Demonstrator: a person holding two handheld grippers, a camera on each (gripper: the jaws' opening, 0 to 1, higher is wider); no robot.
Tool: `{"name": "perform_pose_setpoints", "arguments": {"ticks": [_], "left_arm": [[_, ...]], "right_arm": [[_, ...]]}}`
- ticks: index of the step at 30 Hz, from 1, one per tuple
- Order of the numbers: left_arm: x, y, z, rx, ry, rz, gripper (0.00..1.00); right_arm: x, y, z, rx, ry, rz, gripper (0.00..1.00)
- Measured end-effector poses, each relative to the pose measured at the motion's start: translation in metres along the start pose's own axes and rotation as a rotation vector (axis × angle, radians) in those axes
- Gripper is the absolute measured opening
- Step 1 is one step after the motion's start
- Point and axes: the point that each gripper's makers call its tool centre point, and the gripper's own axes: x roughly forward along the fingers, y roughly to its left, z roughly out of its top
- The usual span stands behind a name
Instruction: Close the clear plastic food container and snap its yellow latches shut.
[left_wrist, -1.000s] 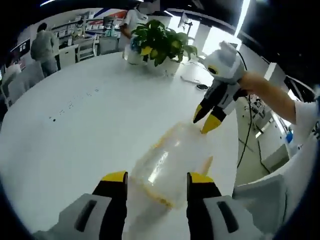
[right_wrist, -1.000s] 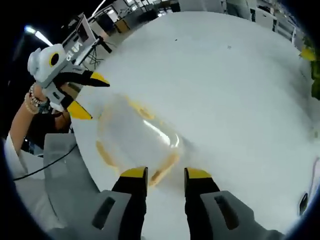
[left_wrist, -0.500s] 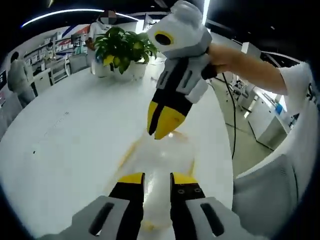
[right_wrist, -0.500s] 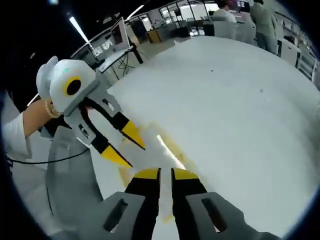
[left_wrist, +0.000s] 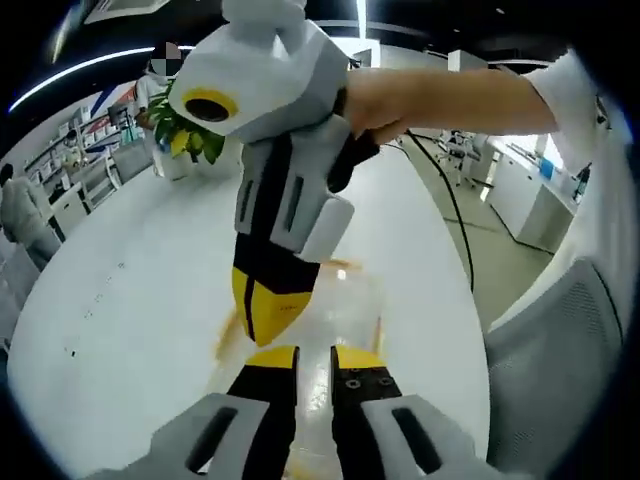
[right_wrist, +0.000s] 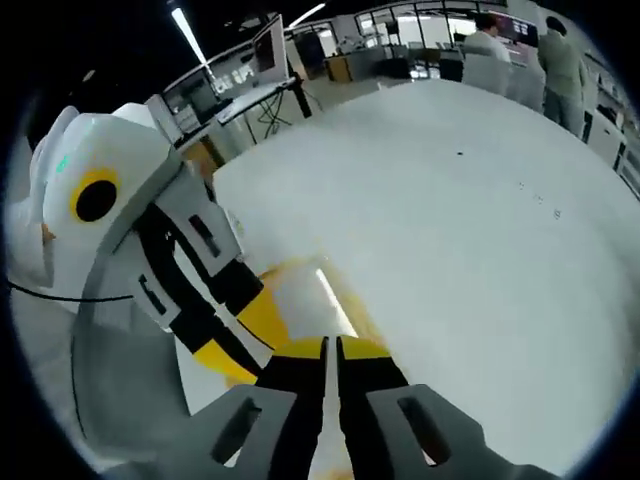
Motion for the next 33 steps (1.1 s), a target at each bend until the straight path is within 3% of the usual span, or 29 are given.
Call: {"name": "perform_pose_setpoints", "arguments": {"ticks": [4, 7, 13, 17, 20, 22, 33], "left_arm": [[0.0, -0.007, 0.002, 0.068, -0.023, -0.01, 0.14], [-0.002, -0.012, 0.008, 0.106, -0.051, -0.01, 0.25], [-0.004, -0.021, 0.002, 0.171, -0.023, 0.01, 0.31], [-0.001, -0.023, -0.007, 0.253, 0.028, 0.03, 0.38], [0.002, -0.022, -0.017, 0.316, 0.077, 0.042, 0.38], [0.004, -0.022, -0.013, 0.383, 0.057, 0.055, 0.38], [0.006, -0.015, -0.013, 0.319, 0.068, 0.076, 0.36]], "right_arm": [[-0.003, -0.01, 0.007, 0.019, -0.04, -0.014, 0.04], [-0.003, -0.013, 0.007, 0.065, -0.043, 0.008, 0.06], [-0.003, -0.02, 0.017, 0.054, -0.083, 0.032, 0.11], [0.001, -0.019, 0.012, 0.015, -0.029, 0.076, 0.26], [0.004, -0.018, 0.004, -0.044, 0.032, 0.101, 0.21], [0.005, -0.017, 0.003, -0.054, 0.051, 0.113, 0.19], [0.009, -0.015, 0.0, -0.103, 0.141, 0.178, 0.22]]}}
